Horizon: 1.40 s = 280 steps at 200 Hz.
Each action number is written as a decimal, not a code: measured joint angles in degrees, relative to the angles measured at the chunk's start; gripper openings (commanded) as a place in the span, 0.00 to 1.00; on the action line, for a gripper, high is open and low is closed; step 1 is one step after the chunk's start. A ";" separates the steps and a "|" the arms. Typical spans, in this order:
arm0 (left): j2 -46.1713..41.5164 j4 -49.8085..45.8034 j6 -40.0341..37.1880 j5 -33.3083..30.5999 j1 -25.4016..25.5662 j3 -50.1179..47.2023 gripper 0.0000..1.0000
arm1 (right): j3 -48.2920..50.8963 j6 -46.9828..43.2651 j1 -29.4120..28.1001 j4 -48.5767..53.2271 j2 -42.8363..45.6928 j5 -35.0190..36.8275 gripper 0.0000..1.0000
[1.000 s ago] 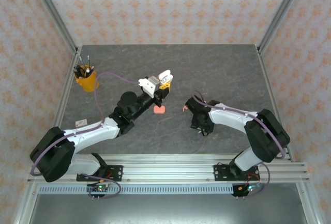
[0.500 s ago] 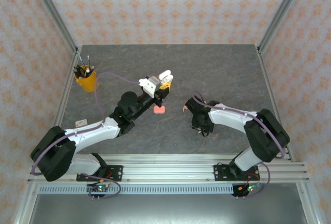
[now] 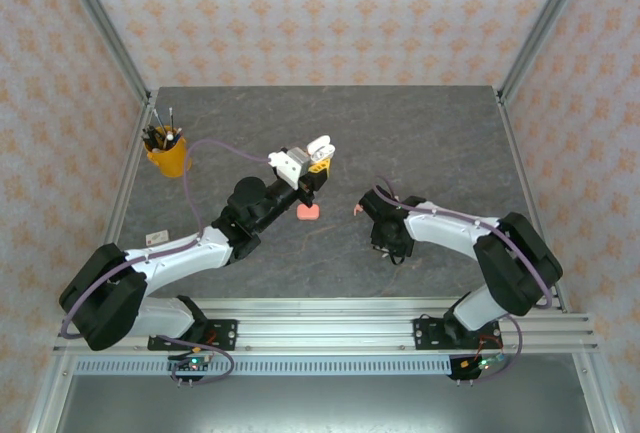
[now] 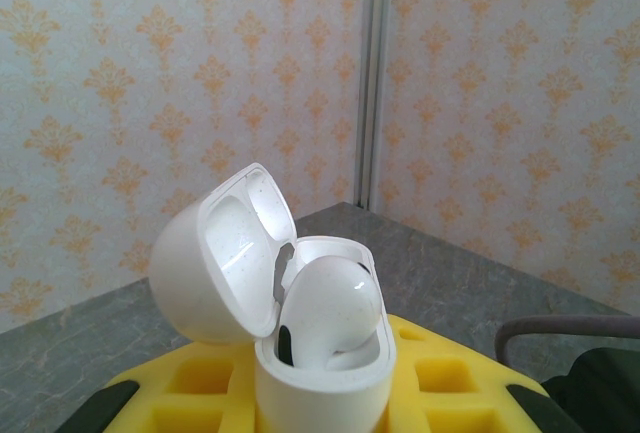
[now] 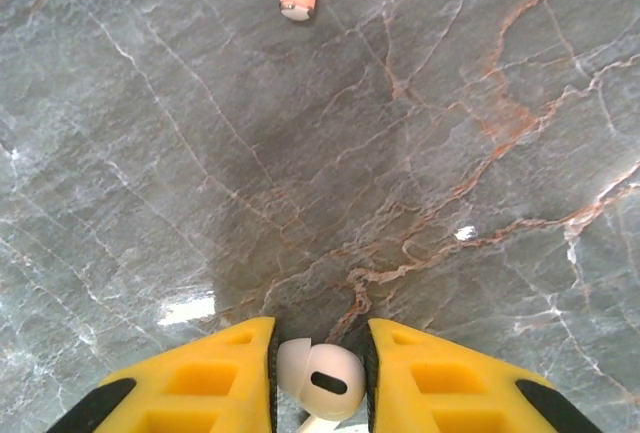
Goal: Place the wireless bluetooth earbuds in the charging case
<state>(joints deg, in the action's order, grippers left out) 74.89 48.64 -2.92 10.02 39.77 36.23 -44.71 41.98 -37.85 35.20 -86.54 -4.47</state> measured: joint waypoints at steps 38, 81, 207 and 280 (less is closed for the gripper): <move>0.00 0.00 0.00 0.00 0.00 0.00 0.00 | 1.03 0.00 0.00 0.04 1.33 0.04 0.27; 0.00 0.00 0.00 0.00 0.00 0.00 0.00 | 1.51 -0.13 0.00 0.35 4.63 0.44 0.27; -0.28 -0.50 0.00 0.02 0.00 0.00 0.00 | -0.74 -3.08 0.35 -0.04 16.63 4.13 0.26; -0.28 -0.55 0.02 0.07 0.00 0.00 0.00 | -8.37 -5.51 1.73 1.60 22.34 4.87 0.26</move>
<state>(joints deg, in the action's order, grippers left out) 74.61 48.10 -2.90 10.09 39.77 36.23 -53.08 36.47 -36.12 36.80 -64.20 0.40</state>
